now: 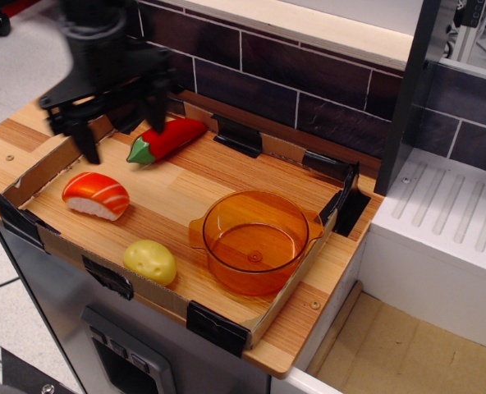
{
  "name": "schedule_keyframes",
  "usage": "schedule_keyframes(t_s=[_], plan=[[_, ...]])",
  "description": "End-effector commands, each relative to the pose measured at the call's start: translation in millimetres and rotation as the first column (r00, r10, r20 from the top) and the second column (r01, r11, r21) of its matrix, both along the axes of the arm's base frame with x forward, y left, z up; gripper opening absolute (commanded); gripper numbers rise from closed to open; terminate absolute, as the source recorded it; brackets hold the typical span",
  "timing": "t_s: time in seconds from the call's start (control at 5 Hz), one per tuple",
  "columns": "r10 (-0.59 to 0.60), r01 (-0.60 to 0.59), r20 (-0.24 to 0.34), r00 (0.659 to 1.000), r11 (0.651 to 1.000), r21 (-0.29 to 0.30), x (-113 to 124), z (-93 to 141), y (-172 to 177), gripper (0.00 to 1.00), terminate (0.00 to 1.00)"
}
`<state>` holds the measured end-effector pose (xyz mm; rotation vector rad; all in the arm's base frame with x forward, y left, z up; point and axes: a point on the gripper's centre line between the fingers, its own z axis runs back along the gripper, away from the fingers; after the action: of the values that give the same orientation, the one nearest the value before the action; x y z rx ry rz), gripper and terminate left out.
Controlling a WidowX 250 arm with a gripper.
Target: Put sushi in pot
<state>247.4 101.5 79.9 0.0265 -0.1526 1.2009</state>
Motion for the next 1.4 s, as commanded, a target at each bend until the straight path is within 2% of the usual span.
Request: schedule_keyframes(t_s=[0.0, 0.2, 1.2], plan=[[0.270, -0.270, 0.006, 0.963, 0.963, -0.015, -14, -3, 16, 1.00, 0.00], [0.288, -0.287, -0.003, 0.958, 0.957, -0.027, -12, -12, 24, 1.00, 0.00], [0.231, -0.236, 0.055, 0.971, 0.967, 0.092, -13, -67, 27, 1.00, 0.00]])
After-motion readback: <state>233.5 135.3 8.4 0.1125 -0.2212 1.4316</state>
